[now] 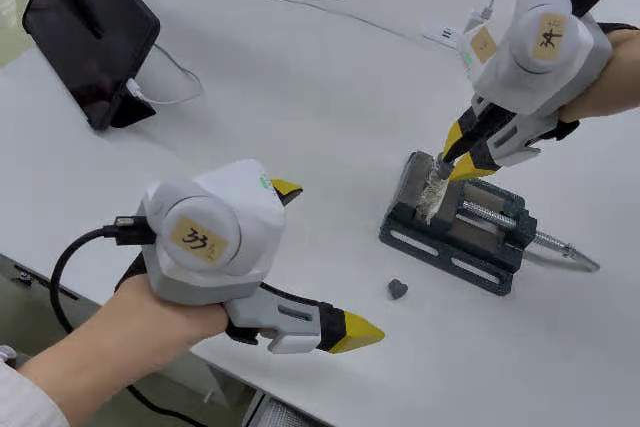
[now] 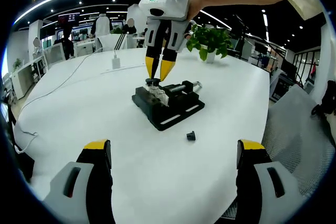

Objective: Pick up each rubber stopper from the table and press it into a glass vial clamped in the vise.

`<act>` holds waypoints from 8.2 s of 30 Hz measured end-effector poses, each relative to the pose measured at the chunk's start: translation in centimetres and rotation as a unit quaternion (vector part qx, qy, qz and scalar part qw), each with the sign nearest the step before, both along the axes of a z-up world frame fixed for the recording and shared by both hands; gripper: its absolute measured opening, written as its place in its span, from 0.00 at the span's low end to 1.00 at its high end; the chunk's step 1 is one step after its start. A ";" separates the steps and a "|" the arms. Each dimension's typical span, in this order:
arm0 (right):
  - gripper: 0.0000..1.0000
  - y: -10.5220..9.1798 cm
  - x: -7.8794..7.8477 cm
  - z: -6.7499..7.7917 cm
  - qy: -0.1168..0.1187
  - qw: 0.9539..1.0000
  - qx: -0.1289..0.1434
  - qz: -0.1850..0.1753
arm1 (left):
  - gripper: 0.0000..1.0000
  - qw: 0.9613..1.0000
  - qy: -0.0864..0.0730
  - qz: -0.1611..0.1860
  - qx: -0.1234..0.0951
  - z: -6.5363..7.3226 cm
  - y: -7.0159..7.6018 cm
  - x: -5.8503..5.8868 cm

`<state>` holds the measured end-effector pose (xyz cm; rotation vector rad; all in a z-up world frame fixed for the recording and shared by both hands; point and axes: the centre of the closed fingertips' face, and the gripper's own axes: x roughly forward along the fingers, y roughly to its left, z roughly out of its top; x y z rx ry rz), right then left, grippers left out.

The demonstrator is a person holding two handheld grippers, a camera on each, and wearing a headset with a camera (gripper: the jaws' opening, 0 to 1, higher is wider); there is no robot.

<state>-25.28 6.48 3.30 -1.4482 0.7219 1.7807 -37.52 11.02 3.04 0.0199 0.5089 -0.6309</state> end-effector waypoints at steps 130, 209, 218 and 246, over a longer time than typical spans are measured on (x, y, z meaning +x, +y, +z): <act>0.00 0.4 0.4 -0.6 -0.001 0.995 -0.043 -0.091 | 0.99 0.999 0.026 -0.012 -0.021 -1.7 -0.1 1.4; 0.00 0.1 0.2 -0.3 -0.017 0.966 0.120 -0.227 | 0.99 1.000 -0.021 -0.009 0.014 3.1 -0.6 2.0; 0.00 0.2 0.3 -0.3 -0.005 0.964 0.127 -0.235 | 0.99 1.000 -0.020 -0.010 0.015 3.0 -0.7 1.8; 0.43 -1.4 -3.8 1.2 0.020 0.931 0.199 -0.306 | 0.99 0.999 -0.018 -0.021 0.017 2.8 -0.6 1.5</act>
